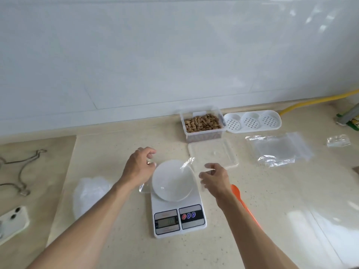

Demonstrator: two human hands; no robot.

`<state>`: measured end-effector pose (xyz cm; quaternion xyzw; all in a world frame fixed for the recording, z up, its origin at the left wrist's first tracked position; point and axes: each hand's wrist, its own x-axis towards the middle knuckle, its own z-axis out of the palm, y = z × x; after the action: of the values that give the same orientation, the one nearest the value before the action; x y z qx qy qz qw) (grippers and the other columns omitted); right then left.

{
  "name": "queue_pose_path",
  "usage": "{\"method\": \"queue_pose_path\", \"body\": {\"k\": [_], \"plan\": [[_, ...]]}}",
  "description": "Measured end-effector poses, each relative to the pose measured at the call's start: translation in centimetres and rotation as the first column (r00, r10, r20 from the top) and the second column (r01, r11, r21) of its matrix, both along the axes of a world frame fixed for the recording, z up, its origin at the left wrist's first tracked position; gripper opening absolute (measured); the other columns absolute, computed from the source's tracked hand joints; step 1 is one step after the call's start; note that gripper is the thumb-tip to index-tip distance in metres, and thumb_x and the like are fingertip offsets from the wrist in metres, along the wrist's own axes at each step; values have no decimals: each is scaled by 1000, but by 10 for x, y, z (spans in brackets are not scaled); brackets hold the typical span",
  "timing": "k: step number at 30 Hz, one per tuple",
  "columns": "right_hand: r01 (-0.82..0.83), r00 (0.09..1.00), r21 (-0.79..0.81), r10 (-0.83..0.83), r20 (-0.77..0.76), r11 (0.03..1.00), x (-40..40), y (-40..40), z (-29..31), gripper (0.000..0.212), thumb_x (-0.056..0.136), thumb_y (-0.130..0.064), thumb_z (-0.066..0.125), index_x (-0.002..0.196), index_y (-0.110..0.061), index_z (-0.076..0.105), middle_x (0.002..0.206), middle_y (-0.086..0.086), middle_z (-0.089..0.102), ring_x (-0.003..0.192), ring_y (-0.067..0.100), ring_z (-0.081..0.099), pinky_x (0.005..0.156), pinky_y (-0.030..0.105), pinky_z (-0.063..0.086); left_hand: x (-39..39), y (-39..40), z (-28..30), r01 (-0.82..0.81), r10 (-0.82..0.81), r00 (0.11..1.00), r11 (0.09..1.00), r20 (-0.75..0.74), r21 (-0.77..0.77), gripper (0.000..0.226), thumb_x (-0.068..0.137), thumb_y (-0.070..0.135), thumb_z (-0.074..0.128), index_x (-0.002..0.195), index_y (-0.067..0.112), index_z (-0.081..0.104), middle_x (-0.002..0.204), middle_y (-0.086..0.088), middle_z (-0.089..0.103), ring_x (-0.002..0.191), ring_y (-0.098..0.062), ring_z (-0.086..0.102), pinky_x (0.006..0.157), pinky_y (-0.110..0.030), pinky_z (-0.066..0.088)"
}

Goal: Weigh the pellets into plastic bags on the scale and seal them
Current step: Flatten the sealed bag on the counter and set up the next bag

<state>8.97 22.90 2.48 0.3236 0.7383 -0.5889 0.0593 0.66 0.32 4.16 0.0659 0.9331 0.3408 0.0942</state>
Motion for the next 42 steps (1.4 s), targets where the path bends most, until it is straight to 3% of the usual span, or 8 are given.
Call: {"method": "queue_pose_path", "body": {"k": [3, 7, 11, 19, 24, 28, 33, 42], "plan": [[44, 999, 22, -44, 25, 999, 1, -12, -9, 43, 84, -5, 66, 125, -11, 54, 87, 12, 69, 74, 23, 64, 76, 41, 55, -3, -6, -12, -5, 5, 1000, 1000, -6, -12, 39, 83, 6, 64, 122, 14, 60, 116, -7, 54, 82, -13, 59, 87, -25, 44], [99, 994, 113, -102, 25, 989, 3, -13, -12, 51, 87, -14, 69, 134, -13, 49, 91, 3, 69, 87, 21, 65, 79, 37, 52, -2, -6, -26, 33, -32, 999, 999, 37, -36, 48, 89, 14, 61, 135, 13, 49, 133, -10, 44, 114, -21, 54, 96, -26, 39], [25, 997, 278, -45, 63, 960, 10, -10, -11, 53, 93, -33, 61, 139, -13, 45, 127, 6, 62, 111, 25, 59, 93, 40, 49, 10, -12, -33, 70, -69, 998, 989, 15, -128, 61, 92, 23, 58, 146, 10, 35, 148, -14, 35, 135, -30, 35, 110, -38, 34], [-219, 957, 776, 285, 52, 592, 57, -32, -15, 46, 98, -39, 45, 133, -11, 53, 136, 11, 54, 118, 30, 50, 96, 43, 41, 62, -22, -37, 233, -312, 924, 919, -221, -319, 65, 91, 36, 59, 144, 5, 38, 145, -18, 44, 142, -32, 29, 113, -45, 31], [-353, 907, 807, 384, 172, 473, 89, -46, -18, 64, 92, -50, 21, 136, -14, 50, 145, 10, 47, 127, 30, 45, 98, 44, 41, 111, -25, -52, 281, -371, 909, 882, -188, -379, 69, 91, 51, 40, 146, 9, 36, 151, -15, 36, 145, -31, 22, 115, -50, 29], [-444, 868, 789, 421, 261, 425, 113, -48, -24, 49, 101, -41, 35, 143, -18, 42, 153, 8, 37, 132, 28, 40, 100, 42, 38, 138, -29, -66, 305, -385, 914, 858, -126, -413, 79, 89, 62, 26, 150, 12, 28, 157, -11, 25, 148, -28, 12, 119, -47, 15], [-497, 840, 765, 450, 304, 409, 133, -50, -29, 47, 102, -40, 35, 146, -22, 37, 155, 6, 34, 133, 26, 38, 102, 41, 38, 150, -34, -75, 296, -362, 929, 845, -69, -446, 89, 86, 70, 29, 152, 11, 21, 160, -13, 16, 149, -30, 5, 118, -49, 10], [-569, 792, 729, 493, 361, 381, 137, -54, -33, 47, 103, -43, 32, 148, -30, 36, 159, 5, 22, 137, 27, 32, 104, 42, 34, 157, -34, -73, 306, -330, 944, 870, 2, -386, 85, 91, 59, 47, 154, 12, 13, 163, -4, 4, 149, -26, 4, 120, -46, 8]]}}
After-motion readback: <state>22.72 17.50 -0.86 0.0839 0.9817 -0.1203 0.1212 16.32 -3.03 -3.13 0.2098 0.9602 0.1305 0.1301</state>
